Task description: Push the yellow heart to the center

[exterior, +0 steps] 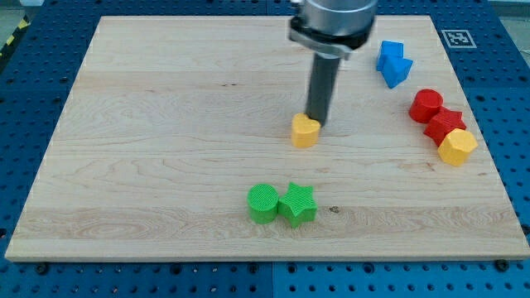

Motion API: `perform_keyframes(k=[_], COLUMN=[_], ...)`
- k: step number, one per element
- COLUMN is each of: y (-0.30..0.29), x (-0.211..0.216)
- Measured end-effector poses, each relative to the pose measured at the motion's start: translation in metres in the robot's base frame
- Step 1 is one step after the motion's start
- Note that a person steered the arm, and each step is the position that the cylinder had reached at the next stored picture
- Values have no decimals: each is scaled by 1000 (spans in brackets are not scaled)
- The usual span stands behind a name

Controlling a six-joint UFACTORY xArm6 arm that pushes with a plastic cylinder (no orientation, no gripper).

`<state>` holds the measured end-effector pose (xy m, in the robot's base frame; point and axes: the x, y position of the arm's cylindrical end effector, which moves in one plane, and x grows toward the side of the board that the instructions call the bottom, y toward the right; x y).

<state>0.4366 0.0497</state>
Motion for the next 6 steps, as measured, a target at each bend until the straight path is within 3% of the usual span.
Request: perform_keyframes(k=[1, 2, 3, 4, 5, 6], y=[23, 75, 36, -11, -20, 38], x=[4, 46, 77, 47, 24, 30])
